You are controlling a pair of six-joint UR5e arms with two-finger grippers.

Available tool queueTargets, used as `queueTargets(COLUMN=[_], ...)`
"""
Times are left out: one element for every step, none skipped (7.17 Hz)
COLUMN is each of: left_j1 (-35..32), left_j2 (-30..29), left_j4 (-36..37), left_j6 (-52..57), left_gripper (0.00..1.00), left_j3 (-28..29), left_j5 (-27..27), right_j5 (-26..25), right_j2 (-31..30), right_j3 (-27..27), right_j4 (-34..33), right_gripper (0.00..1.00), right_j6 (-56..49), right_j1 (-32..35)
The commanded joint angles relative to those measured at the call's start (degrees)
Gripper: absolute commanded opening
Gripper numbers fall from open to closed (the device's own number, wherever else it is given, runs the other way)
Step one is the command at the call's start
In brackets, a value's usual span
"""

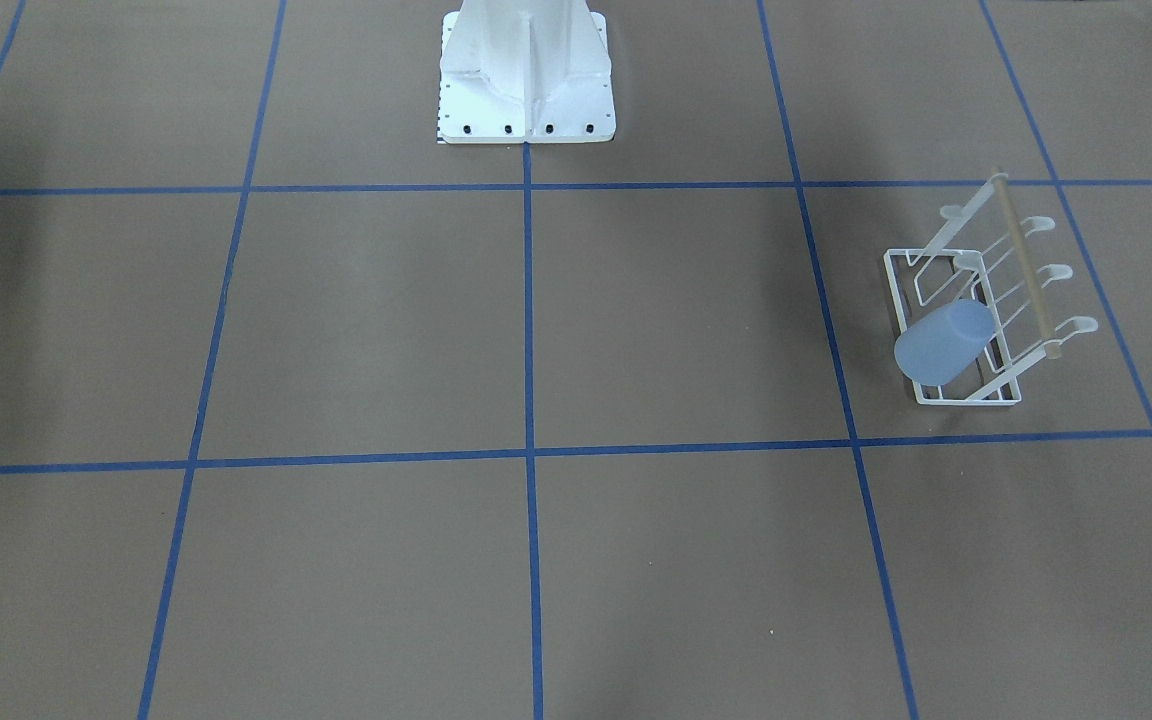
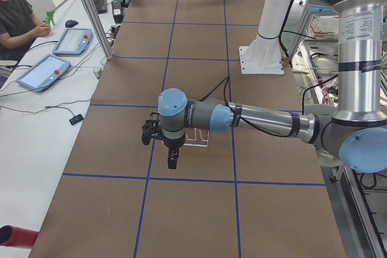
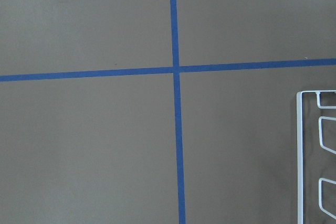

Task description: Hang cup on cup holder

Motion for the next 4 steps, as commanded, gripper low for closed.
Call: queueTargets(left_j1=[0.1,0.1,0.1,0.1], left_j2=[-0.2,-0.3,-0.5,-0.7], left_j4=[-0.1,-0.6,-0.6,-0.4], left_j6=[-0.2,0.1,-0.1,-0.2], left_gripper=[0.98,0.98,0.98,0.98], left_j3=[2.5,3.7,3.3,3.1], left_j5=[-2.4,-2.5,-2.4,-2.0], right_j5=[0.0,-0.2,-0.3,-0.4], right_j2=[-0.2,-0.3,-0.5,-1.3], right_j3=[-0.3,0.0,-0.3,-0.6], right_j4=[-0.1,-0.1,-0.3,-0.4], right_gripper=[1.0,1.0,1.0,1.0], right_j6=[0.0,0.0,-0.2,-0.2], right_j1=[0.0,0.0,0.0,-0.1])
